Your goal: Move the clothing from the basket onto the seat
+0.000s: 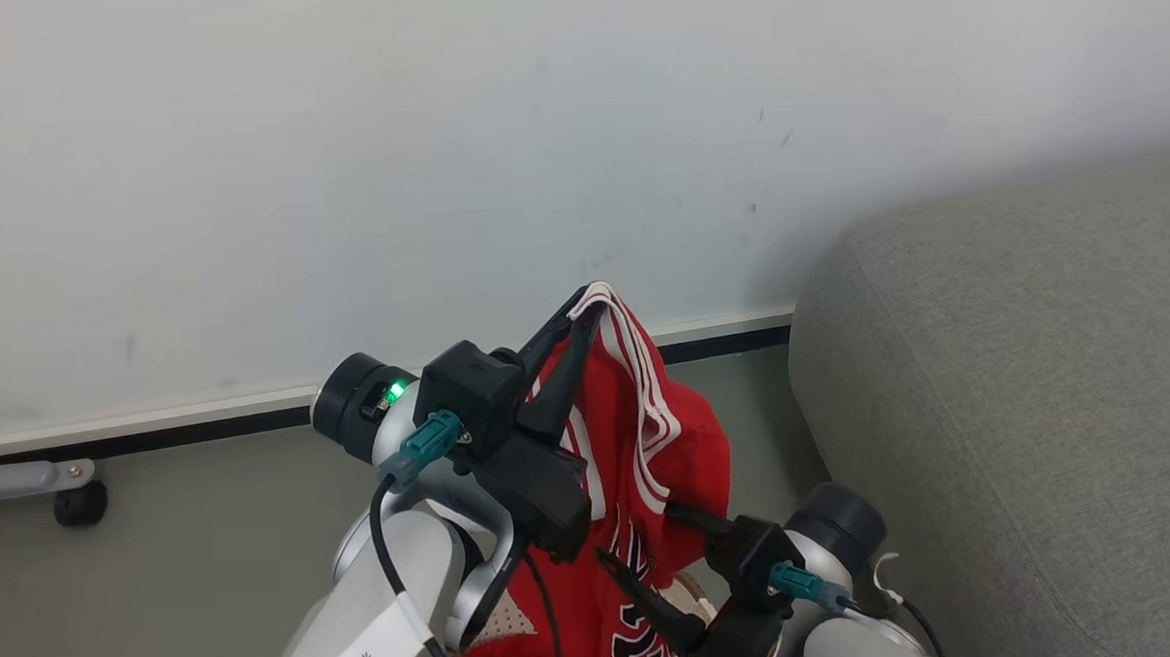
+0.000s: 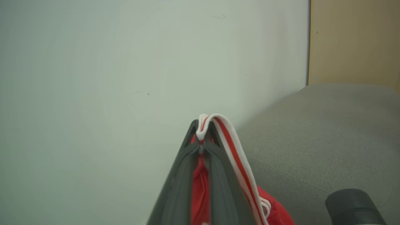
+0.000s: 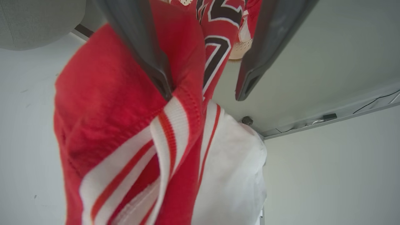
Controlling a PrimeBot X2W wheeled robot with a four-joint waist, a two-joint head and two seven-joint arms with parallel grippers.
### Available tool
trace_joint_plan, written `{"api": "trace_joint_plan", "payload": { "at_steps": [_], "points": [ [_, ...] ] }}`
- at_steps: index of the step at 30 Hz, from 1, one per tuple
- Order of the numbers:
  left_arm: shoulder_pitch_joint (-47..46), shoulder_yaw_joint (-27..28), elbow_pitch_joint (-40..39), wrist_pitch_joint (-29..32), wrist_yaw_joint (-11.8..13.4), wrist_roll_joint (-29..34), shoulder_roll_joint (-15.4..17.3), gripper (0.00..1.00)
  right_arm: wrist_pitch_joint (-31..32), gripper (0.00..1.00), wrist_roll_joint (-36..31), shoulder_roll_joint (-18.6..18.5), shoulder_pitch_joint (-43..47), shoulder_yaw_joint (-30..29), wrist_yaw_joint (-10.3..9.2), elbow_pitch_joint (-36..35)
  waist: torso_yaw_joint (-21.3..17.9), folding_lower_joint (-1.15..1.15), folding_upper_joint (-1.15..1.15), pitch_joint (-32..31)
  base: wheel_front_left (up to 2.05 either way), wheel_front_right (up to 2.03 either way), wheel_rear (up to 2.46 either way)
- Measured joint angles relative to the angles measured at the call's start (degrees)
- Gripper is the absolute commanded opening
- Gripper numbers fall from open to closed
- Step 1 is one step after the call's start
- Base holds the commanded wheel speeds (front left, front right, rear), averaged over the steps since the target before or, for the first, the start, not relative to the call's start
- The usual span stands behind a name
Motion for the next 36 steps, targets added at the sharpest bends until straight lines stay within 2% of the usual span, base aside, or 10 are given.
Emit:
{"api": "trace_joint_plan", "payload": {
  "at_steps": [3,4,6,7,19,20,22,23,24,36],
  "points": [
    [0.0,-0.8,-0.7,0.6,0.0,-0.7,0.0,0.0,0.0,0.93,0.4,0.1,-1.9,1.9,-0.36,1.1,0.3,0.01,0.0,0.2,0.0,0.0,0.0],
    [0.0,-1.1,-1.0,0.9,0.0,-1.2,0.0,0.0,0.0,0.49,0.4,0.1,-2.7,2.5,-0.69,1.8,0.4,0.01,0.0,0.3,0.0,0.0,0.0],
    [0.0,-1.4,-1.5,1.0,0.1,-1.5,0.0,0.0,0.0,0.07,0.4,0.0,-4.1,3.3,-1.62,2.8,0.5,0.01,0.0,0.5,0.0,0.0,0.0],
    [0.0,-1.4,-1.6,1.2,0.1,-1.6,0.0,0.0,0.0,0.0,0.4,0.0,-4.8,3.7,-1.96,3.3,0.6,0.01,0.0,0.5,0.0,0.0,0.0],
    [0.8,0.7,-1.9,2.0,2.1,-3.0,0.0,0.05,0.0,0.0,4.4,0.1,-6.9,2.3,-4.12,5.4,-0.7,0.01,0.0,1.6,0.0,0.0,0.0],
    [1.2,1.0,-1.7,2.0,2.1,-3.2,0.1,0.2,0.0,0.0,4.9,0.1,-6.9,1.8,-4.12,5.5,-0.9,0.01,0.0,1.6,0.0,0.0,0.0],
    [1.5,1.7,-1.2,2.0,2.6,-3.5,0.3,0.75,0.0,0.0,5.9,0.1,-6.9,0.7,-4.12,5.5,-1.4,0.01,0.0,1.8,0.0,0.0,0.0],
    [1.6,2.3,-1.1,1.9,2.6,-3.5,0.5,0.93,0.0,0.0,6.1,0.1,-6.9,0.2,-4.12,5.4,-1.7,0.01,0.0,1.8,0.0,0.0,0.0],
    [1.9,2.4,-1.0,1.9,2.6,-3.6,0.7,1.0,0.0,0.0,6.1,0.1,-6.9,-0.5,-4.13,5.5,-2.0,0.01,0.0,1.9,0.0,0.0,0.0],
    [8.3,4.0,1.1,-1.2,3.0,-5.7,2.6,1.0,0.0,0.0,7.2,-4.2,-6.7,-7.1,-5.66,-1.1,-5.7,0.0,0.0,2.1,0.0,0.0,0.0]
  ]
}}
